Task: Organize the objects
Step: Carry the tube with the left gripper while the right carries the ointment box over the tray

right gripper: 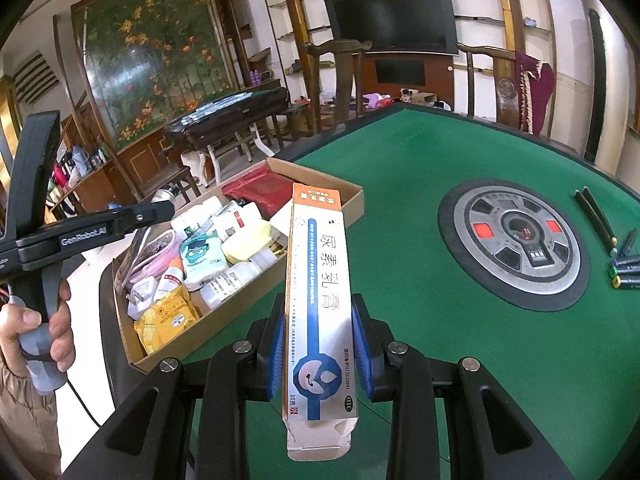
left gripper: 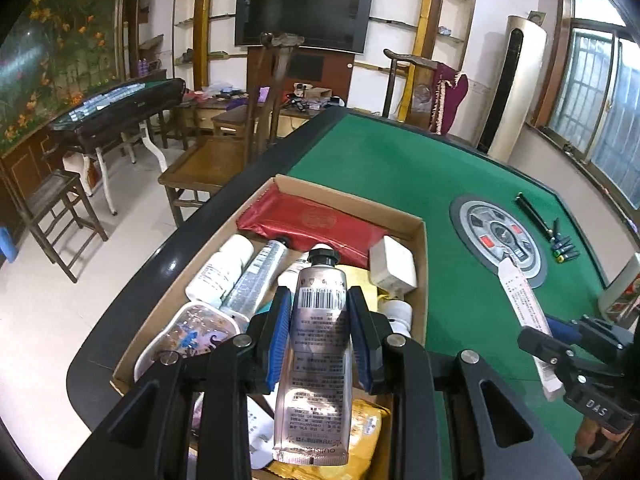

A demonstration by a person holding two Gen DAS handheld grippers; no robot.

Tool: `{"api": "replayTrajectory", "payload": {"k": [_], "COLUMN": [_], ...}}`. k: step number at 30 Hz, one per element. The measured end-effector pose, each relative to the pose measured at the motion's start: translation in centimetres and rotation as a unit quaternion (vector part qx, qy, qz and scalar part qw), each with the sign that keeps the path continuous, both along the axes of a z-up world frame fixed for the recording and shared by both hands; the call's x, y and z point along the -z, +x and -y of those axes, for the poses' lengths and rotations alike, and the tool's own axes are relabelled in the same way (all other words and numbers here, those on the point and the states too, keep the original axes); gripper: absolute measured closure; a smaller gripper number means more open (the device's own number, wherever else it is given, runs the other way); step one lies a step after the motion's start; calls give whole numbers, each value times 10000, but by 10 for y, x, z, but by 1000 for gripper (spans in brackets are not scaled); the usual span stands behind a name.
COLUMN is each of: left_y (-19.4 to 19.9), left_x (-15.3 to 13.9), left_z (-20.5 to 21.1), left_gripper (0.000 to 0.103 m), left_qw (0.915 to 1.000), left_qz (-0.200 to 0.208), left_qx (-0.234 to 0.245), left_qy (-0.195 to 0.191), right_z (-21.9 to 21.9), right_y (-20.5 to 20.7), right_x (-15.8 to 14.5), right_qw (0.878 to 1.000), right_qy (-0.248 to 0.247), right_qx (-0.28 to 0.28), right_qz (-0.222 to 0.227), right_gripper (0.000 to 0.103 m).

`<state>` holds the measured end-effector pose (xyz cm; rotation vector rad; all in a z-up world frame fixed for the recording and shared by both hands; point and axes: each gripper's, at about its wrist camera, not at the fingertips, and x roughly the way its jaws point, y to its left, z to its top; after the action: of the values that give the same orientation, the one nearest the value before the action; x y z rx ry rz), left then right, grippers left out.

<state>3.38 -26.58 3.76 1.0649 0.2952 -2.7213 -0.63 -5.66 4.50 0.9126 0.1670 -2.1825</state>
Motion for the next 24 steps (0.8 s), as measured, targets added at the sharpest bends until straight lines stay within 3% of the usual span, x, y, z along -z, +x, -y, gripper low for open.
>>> {"api": "replayTrajectory", "payload": {"k": [16,24], "left_y": [-4,-7], "left_x": [3,11], "left_z": [4,22], "left_gripper": [75,75], "left_qw": [10000,9998], "left_qz": [27,88], "left_qx": [-13,-89], "left_qy": [15,174], "right_z": [35,58], "right_y": [-11,-50], "right_x": [-21,-15], "right_qw": [9992,9987], "right_qy": [119,328], "right_qx": [-292,-382], "right_qz": [-246,-2], "right_gripper": [71,71]}}
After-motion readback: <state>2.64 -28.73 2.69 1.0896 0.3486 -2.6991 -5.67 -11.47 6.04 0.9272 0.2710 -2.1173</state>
